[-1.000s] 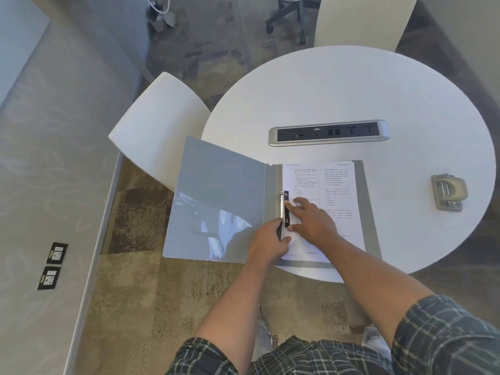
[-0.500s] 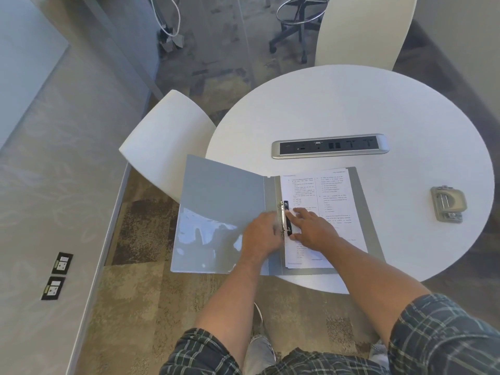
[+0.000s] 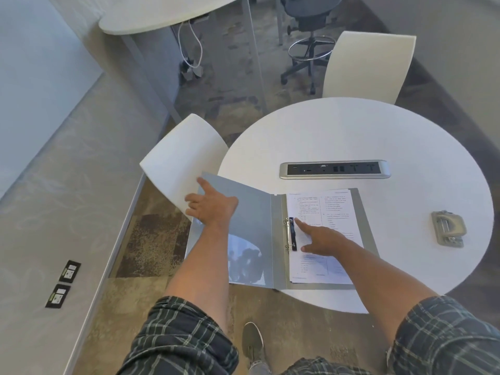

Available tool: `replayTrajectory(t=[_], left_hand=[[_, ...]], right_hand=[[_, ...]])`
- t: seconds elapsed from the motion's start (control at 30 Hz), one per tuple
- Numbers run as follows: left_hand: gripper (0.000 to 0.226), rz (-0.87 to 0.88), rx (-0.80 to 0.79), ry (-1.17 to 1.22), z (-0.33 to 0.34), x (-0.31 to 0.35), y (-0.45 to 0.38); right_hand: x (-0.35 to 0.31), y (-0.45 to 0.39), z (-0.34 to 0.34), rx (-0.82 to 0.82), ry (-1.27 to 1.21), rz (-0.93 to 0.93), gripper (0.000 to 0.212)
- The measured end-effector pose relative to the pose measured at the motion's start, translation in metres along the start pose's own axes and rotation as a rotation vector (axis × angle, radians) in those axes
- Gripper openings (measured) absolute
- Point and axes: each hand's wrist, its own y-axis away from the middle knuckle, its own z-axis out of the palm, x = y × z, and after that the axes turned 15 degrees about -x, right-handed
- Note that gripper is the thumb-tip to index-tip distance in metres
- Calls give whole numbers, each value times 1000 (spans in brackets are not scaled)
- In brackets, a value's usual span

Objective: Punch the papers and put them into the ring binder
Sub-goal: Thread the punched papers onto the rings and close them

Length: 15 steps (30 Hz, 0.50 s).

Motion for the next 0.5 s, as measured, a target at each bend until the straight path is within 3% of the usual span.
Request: replayTrajectory(t=[0.07,0.13,0.2,0.33,0.43,0.5], left_hand=[[102,17,50,33,-6,0,1],[82,73,94,96,-14,5,1],[61,146,25,234,-28,18,1],[65,349,-428,557,-46,49,25],[64,475,-713,496,-30,64,37],[46,549,-801,433,-9,67,43]], right_hand=[[-1,4,-2,38,-102,-21,92],[0,8,-4,99,-209,-51,89],[0,14,-8,162,-364,-107,85],[-2,33,-19,251,-629,-192,63],[7,48,-26,298,-885,-265,47],[16,60,-30,318,-1059,-281,47]])
